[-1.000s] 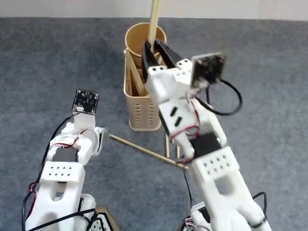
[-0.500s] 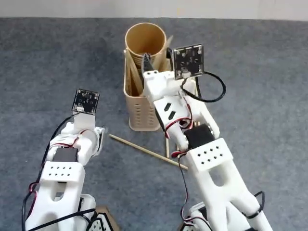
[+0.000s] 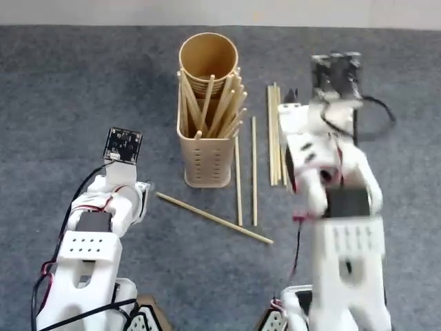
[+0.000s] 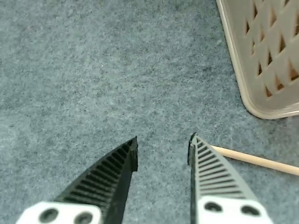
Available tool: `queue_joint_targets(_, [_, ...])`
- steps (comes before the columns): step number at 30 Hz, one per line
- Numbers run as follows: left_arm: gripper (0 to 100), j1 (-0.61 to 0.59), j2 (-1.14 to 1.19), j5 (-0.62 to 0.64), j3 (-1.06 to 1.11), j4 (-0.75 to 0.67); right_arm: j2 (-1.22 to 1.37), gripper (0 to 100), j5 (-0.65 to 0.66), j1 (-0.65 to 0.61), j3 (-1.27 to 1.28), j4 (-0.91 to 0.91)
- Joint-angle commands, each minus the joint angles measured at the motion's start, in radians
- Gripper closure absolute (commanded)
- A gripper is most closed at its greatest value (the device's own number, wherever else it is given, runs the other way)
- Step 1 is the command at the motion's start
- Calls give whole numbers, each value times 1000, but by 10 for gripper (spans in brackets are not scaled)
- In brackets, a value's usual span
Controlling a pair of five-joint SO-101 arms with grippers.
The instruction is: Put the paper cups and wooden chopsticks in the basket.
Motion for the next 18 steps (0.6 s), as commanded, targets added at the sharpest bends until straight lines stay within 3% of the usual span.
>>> queue_joint_targets(1, [800, 8, -18, 0, -5, -15, 234, 797, 54, 54, -41, 48])
queue_joint_targets(9, [800, 8, -18, 0, -5, -15, 668, 797, 71, 51, -42, -166])
queue_joint_targets(18, [800, 8, -18, 0, -5, -15, 812, 797, 66, 10, -41, -289])
